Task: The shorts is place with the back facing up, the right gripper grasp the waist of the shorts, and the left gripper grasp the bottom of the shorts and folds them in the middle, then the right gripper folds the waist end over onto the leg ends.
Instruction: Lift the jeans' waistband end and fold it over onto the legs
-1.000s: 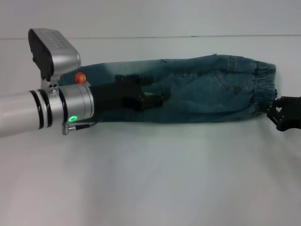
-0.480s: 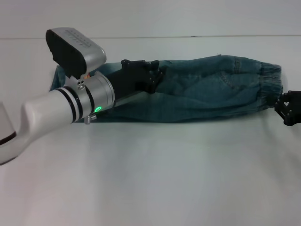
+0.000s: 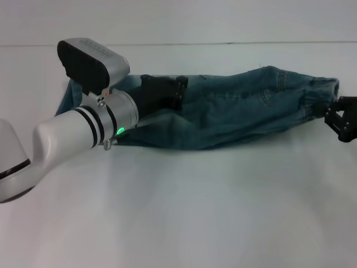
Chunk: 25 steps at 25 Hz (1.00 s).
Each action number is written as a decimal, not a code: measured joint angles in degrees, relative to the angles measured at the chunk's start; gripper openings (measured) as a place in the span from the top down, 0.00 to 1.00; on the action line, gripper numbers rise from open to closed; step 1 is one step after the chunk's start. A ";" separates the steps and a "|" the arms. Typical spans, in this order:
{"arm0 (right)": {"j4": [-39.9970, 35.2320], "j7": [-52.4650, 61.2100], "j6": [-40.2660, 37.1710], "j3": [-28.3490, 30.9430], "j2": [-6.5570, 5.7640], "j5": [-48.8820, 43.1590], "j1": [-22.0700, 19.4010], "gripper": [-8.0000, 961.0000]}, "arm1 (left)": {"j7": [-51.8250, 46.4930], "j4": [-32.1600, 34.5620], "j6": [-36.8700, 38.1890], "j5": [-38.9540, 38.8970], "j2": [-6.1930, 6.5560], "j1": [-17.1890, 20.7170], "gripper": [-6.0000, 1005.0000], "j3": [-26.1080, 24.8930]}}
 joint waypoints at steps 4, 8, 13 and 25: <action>-4.49 2.73 -4.62 -0.31 0.33 0.40 0.75 0.89 | -0.03 -1.36 -0.09 -0.60 0.00 0.01 0.99 0.41; -8.19 5.18 -7.21 -2.33 0.36 2.14 2.12 0.89 | -0.95 -2.51 -0.13 -0.70 0.00 0.11 0.99 0.75; -12.88 8.22 -7.99 -7.37 0.22 5.96 4.40 0.89 | -1.55 -4.00 0.45 -0.75 0.00 0.36 0.99 1.52; -11.90 12.04 1.25 -17.79 -0.22 1.47 18.95 0.90 | -0.60 -4.43 9.05 -0.88 -0.01 4.60 0.99 -0.22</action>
